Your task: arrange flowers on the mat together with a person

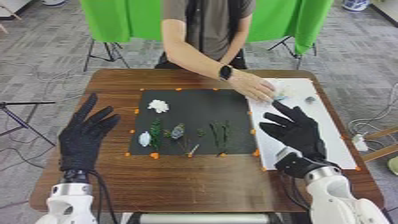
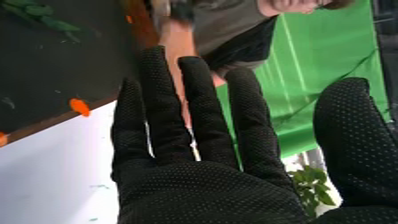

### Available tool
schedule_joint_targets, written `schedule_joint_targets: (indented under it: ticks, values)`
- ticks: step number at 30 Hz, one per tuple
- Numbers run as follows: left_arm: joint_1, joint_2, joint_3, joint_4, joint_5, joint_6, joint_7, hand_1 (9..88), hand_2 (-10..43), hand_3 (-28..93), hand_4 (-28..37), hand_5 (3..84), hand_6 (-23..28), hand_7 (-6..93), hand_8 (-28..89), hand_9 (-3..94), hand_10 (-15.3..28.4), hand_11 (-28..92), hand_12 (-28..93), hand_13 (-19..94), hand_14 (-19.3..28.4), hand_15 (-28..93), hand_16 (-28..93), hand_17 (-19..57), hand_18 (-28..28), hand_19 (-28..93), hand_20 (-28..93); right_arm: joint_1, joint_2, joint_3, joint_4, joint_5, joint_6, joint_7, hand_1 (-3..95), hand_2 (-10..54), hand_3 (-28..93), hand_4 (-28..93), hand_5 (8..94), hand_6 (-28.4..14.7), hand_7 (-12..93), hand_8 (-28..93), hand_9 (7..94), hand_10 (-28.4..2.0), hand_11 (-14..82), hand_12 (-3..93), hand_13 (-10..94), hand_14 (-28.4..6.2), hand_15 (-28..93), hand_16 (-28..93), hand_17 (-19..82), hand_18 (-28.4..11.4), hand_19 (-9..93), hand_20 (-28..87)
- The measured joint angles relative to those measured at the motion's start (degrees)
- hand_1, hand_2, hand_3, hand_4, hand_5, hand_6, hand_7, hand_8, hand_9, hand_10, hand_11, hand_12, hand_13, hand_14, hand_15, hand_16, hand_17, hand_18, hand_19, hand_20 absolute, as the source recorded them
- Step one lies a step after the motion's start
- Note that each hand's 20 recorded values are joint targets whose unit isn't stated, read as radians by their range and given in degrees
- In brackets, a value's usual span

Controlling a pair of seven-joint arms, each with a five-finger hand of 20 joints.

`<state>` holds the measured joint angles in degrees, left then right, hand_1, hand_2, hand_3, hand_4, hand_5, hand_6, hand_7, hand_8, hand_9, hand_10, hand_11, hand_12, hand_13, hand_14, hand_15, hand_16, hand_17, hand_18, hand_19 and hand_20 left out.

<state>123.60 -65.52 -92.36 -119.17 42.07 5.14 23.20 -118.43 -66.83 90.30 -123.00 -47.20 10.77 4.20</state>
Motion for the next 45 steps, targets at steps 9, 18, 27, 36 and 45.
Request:
schedule_joint_targets:
  ticks: [9,18,27,36,45]
  values:
    - [-0.21,-0.06,-0.09,-0.18,0.2,0.02,-0.82,20.8,8.3,75,-28.3,33.5,5.6,10.2,-9,38.4,18.1,22,11,33,24.1,46,-6,-1.5,27.4,69,-1,0.51,-0.21,0.87,0.09,-0.21,-1.01,-0.92,21.3,8.7,75,-27,47.3,-1.4,15,-13,50.9,-15.5,14.2,14.2,41,-17.8,38,12,6,-19.8,50,17]
    - [0.31,-0.58,-0.17,-0.27,0.86,-0.22,-1.51,21.0,8.3,75,-28.3,33.5,5.6,10.2,-9,38.7,18.2,23,11,33,24.3,48,-7,-1.6,27.2,69,-1,0.99,-0.64,0.73,0.41,-0.73,-0.9,-0.4,21.7,9.0,75,-26,48.6,-1.7,16,-14,51.4,-15.4,14.6,14.3,41,-17.6,39,12,6,-19.7,50,18]
    - [0.25,-0.42,0.07,-0.28,0.69,-0.01,-1.0,21.1,8.2,75,-28.3,33.5,5.7,10.4,-9,38.6,18.1,23,11,33,24.1,47,-7,-1.9,26.9,69,-1,2.79,-0.81,-0.23,0.83,-0.81,-0.29,0.27,21.5,8.9,75,-26,48.6,-1.7,16,-14,51.9,-15.4,15.1,14.4,41,-17.5,39,13,6,-19.6,50,18]
    - [0.5,-0.42,0.07,-0.39,0.64,0.1,-1.01,21.1,8.2,75,-28.3,33.7,6.0,10.7,-9,38.5,18.2,23,11,33,24.2,47,-7,-1.9,26.9,69,-1,2.78,-0.93,-0.05,0.81,-1.2,-0.41,1.09,21.8,8.7,75,-26,49.7,-1.8,17,-14,52.6,-15.5,15.8,14.4,41,-17.5,40,12,6,-19.4,50,18]
    - [0.72,0.07,0.29,-0.4,0.31,0.46,-0.48,21.1,8.2,75,-28.3,33.7,6.0,11.0,-9,38.5,18.3,23,11,33,24.1,47,-7,-1.9,26.7,69,-1,2.78,-0.92,-0.02,0.82,-1.59,-0.43,1.52,22.4,8.4,75,-26,49.8,-1.8,17,-14,54.0,-15.7,17.3,14.7,43,-17.2,43,12,7,-19.4,50,18]
